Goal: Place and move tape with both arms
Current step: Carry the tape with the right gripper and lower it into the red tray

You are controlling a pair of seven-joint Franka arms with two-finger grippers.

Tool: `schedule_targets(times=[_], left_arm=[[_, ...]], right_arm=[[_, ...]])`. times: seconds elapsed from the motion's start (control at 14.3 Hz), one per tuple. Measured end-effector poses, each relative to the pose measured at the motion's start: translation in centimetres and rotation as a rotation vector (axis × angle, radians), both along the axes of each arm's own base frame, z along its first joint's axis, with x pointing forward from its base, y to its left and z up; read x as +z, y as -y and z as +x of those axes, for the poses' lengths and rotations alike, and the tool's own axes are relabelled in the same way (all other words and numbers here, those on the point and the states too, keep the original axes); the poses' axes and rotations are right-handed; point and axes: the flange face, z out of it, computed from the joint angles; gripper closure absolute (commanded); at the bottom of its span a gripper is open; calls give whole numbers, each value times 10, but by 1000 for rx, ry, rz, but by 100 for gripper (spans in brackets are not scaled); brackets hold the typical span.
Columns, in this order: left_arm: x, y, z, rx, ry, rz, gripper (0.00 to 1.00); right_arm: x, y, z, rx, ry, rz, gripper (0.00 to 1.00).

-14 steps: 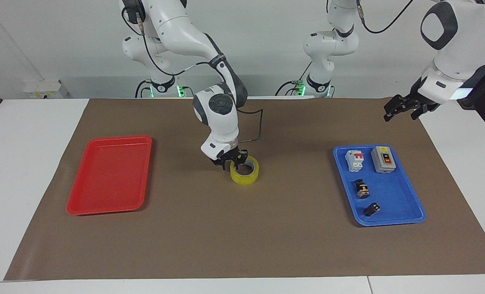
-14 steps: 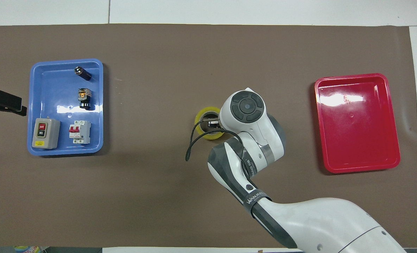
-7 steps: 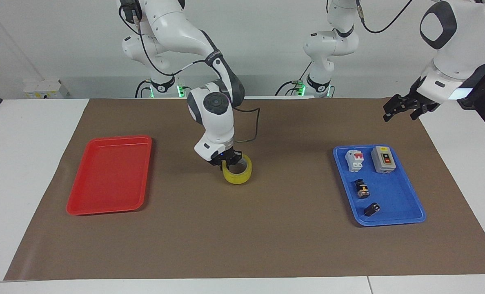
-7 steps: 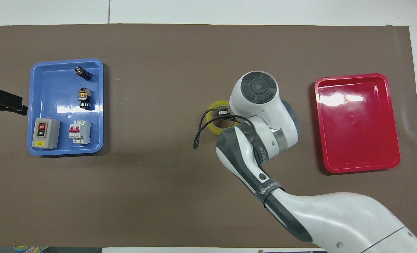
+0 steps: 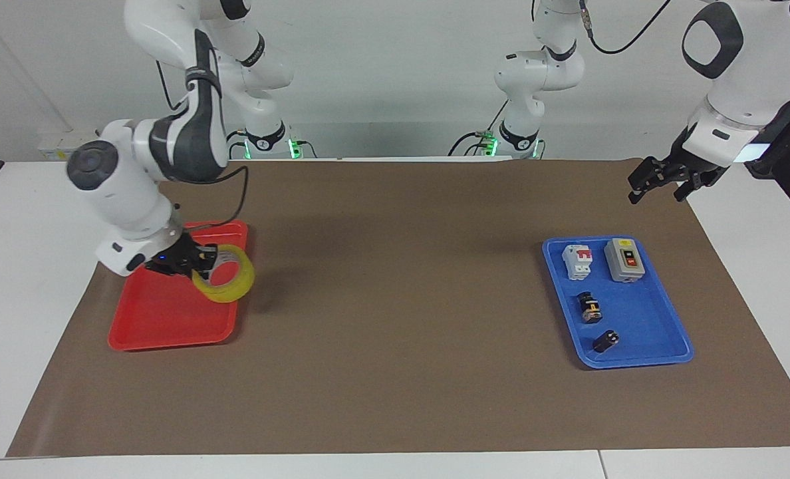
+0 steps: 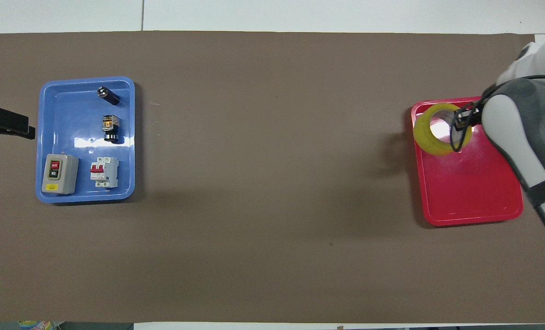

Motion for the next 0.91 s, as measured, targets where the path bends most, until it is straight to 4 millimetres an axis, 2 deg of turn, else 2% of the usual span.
schedule_targets(times=[0.14, 0.28, 0.56, 0.91], left_arm=[[0, -1, 0, 1, 0, 0, 0], [0, -1, 0, 3, 0, 0, 0], [0, -2, 0, 3, 0, 0, 0], [0, -2, 0, 3, 0, 0, 0]], right_arm=[[-14, 50, -9, 21, 16, 6, 100], [-33, 73, -17, 23, 36, 4, 100], [-58, 68, -22, 32, 42, 4, 100], [-93, 75, -37, 32, 31, 5, 100]])
